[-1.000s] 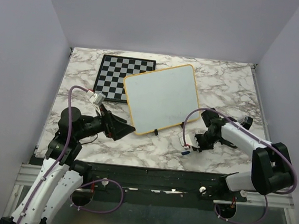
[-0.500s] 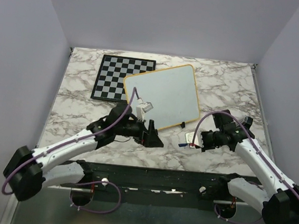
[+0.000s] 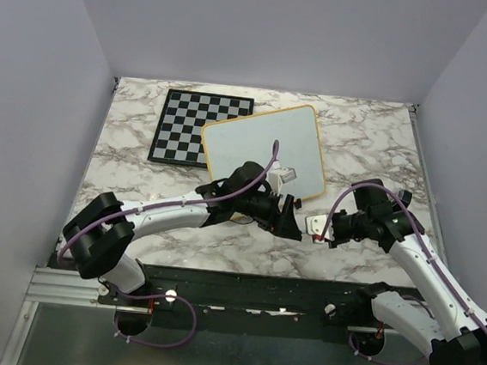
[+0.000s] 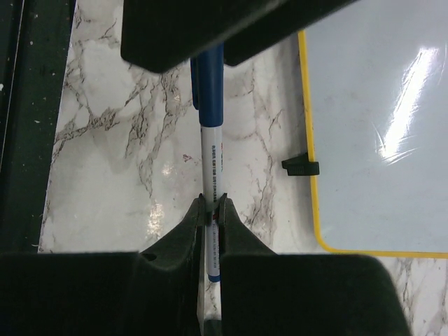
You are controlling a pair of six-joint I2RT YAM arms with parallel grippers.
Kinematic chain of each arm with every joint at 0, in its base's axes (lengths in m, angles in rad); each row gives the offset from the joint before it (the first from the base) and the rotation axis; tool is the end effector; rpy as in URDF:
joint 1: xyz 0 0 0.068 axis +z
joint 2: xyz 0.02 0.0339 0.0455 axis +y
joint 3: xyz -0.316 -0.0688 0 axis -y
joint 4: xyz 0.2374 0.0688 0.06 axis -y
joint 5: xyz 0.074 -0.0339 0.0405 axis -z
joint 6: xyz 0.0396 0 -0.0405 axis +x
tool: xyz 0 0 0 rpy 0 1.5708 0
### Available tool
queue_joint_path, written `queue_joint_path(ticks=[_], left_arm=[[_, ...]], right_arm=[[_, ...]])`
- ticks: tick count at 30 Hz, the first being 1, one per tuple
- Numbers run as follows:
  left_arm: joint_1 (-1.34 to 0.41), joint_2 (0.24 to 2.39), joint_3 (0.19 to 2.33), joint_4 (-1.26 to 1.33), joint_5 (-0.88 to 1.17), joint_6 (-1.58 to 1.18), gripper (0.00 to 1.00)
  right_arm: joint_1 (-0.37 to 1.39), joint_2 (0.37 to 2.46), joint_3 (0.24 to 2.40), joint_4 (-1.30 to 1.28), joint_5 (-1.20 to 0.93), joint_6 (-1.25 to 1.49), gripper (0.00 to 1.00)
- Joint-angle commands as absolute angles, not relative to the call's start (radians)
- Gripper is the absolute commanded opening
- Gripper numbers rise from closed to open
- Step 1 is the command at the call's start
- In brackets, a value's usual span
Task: Write a sentence on the whiteboard
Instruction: Pass from the right arm to the left
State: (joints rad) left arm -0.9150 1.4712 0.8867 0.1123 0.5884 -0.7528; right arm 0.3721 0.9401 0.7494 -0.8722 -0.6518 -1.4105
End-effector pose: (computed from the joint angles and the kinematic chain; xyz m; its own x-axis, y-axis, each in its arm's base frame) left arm 0.1746 -0.2630 0.2983 -0.8592 0.1841 -0.4773 0.5115 0.3307 -0.7931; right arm 0.1118 0.0694 0.2905 0.4267 -0.6759 -0.6009 -0.8935 -0.2125 -0.3955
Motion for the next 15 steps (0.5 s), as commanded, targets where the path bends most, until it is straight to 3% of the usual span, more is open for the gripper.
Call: queue_joint_path(ticks=[1,8,15], left_arm=[[-0.946,1.535,0.956,0.106,0.620,-0.730,0.71],[-0.950,1.565,0.988,0.071,0.607,-0.710,0.57],[-0.951,1.580,1.012,0.023,0.620,-0.687,0.35]], right_arm=[[0.380,0.920,0.782,-0.893,-0.707,-1.396,0.01],[0.383,0.917,0.779,-0.896,-0.707,-1.393,0.01],[0.385,0.914,0.782,-0.896,-0.715,-1.378,0.01]])
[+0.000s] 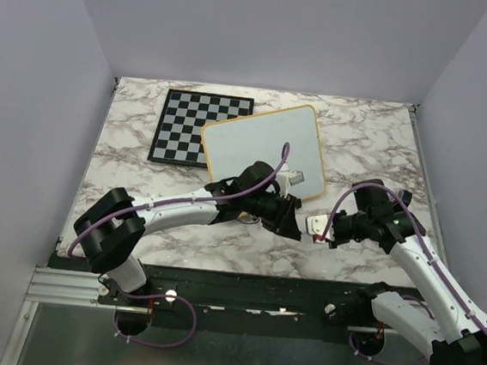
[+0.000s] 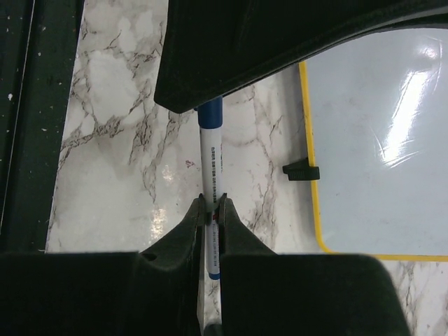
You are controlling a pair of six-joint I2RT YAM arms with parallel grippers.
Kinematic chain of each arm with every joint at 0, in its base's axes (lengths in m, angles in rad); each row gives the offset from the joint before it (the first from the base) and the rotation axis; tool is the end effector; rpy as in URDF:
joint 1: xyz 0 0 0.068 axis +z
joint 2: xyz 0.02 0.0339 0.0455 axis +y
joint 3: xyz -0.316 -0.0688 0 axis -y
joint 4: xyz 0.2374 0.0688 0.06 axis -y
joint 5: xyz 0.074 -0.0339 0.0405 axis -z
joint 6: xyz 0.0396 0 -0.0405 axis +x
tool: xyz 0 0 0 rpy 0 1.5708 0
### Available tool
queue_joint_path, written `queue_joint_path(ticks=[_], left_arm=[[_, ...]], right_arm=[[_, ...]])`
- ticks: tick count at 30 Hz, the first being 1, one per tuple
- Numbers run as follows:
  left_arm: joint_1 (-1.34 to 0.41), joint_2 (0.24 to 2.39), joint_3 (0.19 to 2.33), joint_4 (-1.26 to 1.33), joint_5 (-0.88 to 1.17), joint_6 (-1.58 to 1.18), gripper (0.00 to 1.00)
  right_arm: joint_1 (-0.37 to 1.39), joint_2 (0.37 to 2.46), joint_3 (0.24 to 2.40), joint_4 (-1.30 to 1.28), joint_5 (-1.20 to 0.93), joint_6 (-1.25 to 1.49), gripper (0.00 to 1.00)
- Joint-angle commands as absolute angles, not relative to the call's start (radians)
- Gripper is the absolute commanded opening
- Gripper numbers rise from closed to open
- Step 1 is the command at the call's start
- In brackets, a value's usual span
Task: Write a sentence on the whiteboard
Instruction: Pass from the right arm to the left, then open the pen cap of the whiteboard marker.
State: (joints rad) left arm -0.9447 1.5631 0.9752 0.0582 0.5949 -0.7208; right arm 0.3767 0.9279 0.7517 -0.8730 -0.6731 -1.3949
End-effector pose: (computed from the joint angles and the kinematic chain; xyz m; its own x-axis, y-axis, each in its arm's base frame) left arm 0.1816 -0.2890 0.2938 -0.8524 0.2459 -0.4614 0.5217 0.3404 -0.7823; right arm 0.1091 0.0697 0.2929 0.4265 -0.6592 -0.6194 -0.8947 -0.2068 -0.3960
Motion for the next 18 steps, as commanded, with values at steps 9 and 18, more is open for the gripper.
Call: queue_joint_path(ticks=[9,18], left_arm=[[-0.951,1.571,1.032,-0.035,0.612,-0.643,0.00],[-0.953,1.278,0.884,0.061,0.384,-0.543,0.00]], right_arm=[[0.383,0.905,0.853,-0.905,-0.745,-1.207,0.41],[0.359,0.884,1.181,-0.930,-0.819,-0.749,0.86]])
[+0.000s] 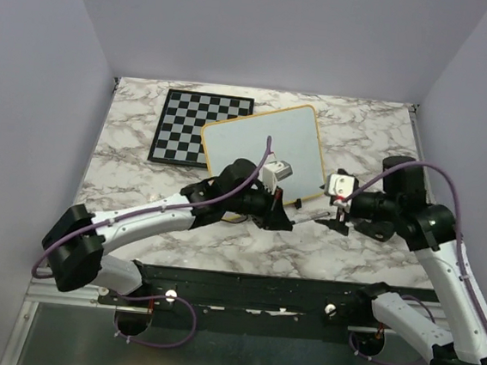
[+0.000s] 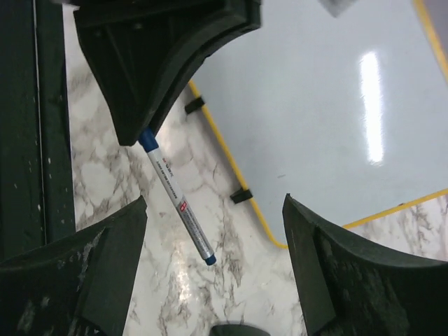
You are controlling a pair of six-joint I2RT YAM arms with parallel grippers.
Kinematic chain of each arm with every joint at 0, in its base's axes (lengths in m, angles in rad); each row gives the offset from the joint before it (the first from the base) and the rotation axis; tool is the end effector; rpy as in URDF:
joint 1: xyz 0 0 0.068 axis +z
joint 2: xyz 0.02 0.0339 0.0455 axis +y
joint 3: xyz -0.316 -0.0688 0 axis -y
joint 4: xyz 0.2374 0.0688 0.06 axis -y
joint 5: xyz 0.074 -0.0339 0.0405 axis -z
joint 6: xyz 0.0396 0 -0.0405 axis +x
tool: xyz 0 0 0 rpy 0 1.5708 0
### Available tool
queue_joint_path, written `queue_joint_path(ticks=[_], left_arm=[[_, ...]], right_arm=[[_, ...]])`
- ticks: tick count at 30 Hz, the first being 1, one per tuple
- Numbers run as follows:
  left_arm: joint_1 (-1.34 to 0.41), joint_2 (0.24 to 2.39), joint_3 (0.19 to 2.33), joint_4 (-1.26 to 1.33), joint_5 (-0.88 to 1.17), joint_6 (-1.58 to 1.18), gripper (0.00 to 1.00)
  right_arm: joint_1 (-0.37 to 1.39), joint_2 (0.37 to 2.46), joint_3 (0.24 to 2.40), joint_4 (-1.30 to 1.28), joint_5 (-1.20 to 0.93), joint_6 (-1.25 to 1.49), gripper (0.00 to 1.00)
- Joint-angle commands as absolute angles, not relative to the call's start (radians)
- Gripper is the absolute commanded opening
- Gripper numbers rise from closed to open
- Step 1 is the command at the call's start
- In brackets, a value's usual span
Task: Write a sentence on the whiteboard
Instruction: Open the pen cap of the whiteboard marker.
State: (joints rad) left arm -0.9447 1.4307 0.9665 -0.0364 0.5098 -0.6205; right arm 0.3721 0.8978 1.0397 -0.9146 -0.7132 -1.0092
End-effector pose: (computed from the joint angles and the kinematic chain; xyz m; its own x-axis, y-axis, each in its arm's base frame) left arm 0.1661 -0.2627 0.3217 -0.7859 0.2207 -0.5776 0.6160 0.3600 -0.7007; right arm 0.1061 0.0692 0.3810 0.2558 -0.5873 -0.7679 -0.9292 0.0697 -0.3628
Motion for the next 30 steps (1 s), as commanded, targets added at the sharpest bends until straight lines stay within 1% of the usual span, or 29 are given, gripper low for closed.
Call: queue_joint_path(ticks=[1,5,6,7,9,11,12,13,14,15,16,18,23,24,25,27,28,30], left_arm=[[-0.956,1.213,0.858,0.125,0.364,-0.534,0.00],[-0.966,1.053,0.709,0.351,0.266,-0.491,0.00],[-0.969,1.025,0.681,0.395,0.215,-0.480,0.00],[-0.971,0.988,0.634,0.479,0.195,-0.477,0.00],[-0.973,0.968,0.606,0.541,0.149,-0.468,0.00],[-0.974,0.963,0.597,0.598,0.109,-0.459,0.00],[-0.973,0.966,0.598,0.612,0.101,-0.457,0.00],[-0.974,0.971,0.610,0.630,0.106,-0.443,0.00],[-0.976,0.977,0.620,0.632,0.107,-0.440,0.00],[-0.976,0.982,0.627,0.640,0.112,-0.436,0.00],[-0.976,0.982,0.638,0.647,0.120,-0.430,0.00],[-0.977,0.974,0.640,0.653,0.121,-0.413,0.00],[-0.979,0.939,0.630,0.655,0.109,-0.411,0.00],[-0.980,0.937,0.629,0.663,0.107,-0.423,0.00],[-0.982,0.940,0.626,0.688,0.103,-0.432,0.00],[-0.986,0.963,0.624,0.719,0.092,-0.454,0.00],[-0.995,0.974,0.629,0.750,0.087,-0.460,0.00],[-1.006,1.009,0.635,0.782,0.078,-0.468,0.00]], right_arm=[[0.357,0.888,1.204,-0.934,-0.840,-0.721,0.86],[0.321,0.913,1.287,-0.882,-0.963,-0.495,0.86],[0.313,0.919,1.293,-0.838,-0.971,-0.301,0.87],[0.307,0.922,1.310,-0.760,-0.973,-0.219,0.91],[0.273,0.930,1.327,-0.695,-0.986,-0.006,0.95],[0.238,0.942,1.325,-0.628,-1.069,0.060,0.95],[0.229,0.948,1.321,-0.612,-1.142,0.092,0.99],[0.222,0.957,1.309,-0.583,-1.179,0.109,1.00],[0.212,0.960,1.257,-0.551,-1.239,0.121,1.00],[0.206,0.963,1.227,-0.520,-1.353,0.150,1.00],[0.207,0.965,1.197,-0.427,-1.377,0.196,1.00],[0.199,0.968,1.120,-0.339,-1.440,0.276,1.00],[0.199,0.971,1.100,-0.293,-1.399,0.281,1.00],[0.199,0.977,1.085,-0.249,-1.399,0.370,1.00],[0.201,0.980,1.051,-0.122,-1.394,0.423,1.00],[0.204,0.986,1.025,-0.014,-1.370,0.539,1.00],[0.210,0.988,1.011,0.117,-1.358,0.575,1.00],[0.224,1.005,1.009,0.169,-1.326,0.632,0.99]])
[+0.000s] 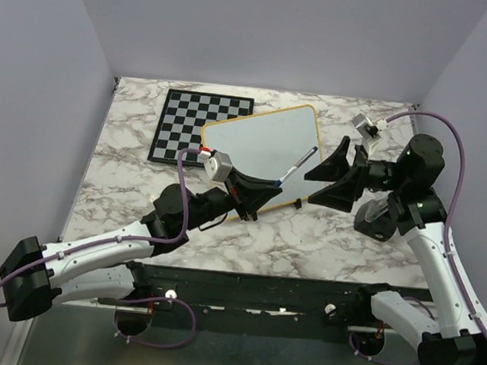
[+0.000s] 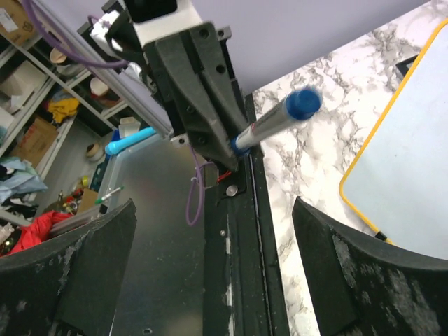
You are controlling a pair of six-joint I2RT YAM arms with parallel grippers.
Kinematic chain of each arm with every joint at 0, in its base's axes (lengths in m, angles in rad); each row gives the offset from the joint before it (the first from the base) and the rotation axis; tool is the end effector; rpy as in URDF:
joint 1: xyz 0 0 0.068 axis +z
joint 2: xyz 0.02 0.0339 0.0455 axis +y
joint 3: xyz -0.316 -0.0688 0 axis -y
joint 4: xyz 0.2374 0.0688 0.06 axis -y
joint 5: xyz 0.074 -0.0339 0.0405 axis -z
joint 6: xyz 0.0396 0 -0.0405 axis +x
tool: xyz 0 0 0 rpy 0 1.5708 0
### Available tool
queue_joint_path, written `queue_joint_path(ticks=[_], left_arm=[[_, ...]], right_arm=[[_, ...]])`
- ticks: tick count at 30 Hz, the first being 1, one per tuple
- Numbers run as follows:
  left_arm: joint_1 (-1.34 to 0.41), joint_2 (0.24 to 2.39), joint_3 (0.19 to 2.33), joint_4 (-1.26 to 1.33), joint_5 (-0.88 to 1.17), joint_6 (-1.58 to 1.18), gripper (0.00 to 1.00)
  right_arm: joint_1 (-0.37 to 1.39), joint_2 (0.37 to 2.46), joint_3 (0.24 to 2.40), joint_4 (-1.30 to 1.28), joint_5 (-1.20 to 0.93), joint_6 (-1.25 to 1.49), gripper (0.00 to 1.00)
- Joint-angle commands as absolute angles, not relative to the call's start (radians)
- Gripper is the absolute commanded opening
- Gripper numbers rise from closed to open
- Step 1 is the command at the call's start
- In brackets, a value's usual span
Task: Write a sentence on the whiteboard
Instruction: Open the pen cap of the whiteboard marker.
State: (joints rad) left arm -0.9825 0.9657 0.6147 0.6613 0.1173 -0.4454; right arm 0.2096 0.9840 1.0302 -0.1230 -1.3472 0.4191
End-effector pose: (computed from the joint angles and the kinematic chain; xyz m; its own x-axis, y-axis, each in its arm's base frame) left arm 0.1025 -0.1621 0.3827 -0.2297 -0.4267 -0.8747 0.8744 0.3043 -0.3780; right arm 0.1504 0.0715 0.4412 -0.4743 -0.0086 -0.8803 -0.8803 0.0198 0.4741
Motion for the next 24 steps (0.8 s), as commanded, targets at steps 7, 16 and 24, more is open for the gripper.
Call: queue_joint_path(ticks=[7,16,24], left_arm=[[-1.048,1.091,0.676,0.844,0.031,-0.479,0.00],[-1.054,1.124,0.692,0.838,0.023,-0.480,0.00],[-1.054,1.126,0.687,0.850,0.011,-0.480,0.00]], right_arm=[[0.235,1.058,1.061,0.232,-1.206,0.663,0.98],[0.253,1.065,1.022,0.236,-1.198,0.681,0.88],[0.268,1.072,1.002,0.331,-1.236,0.785,0.70]])
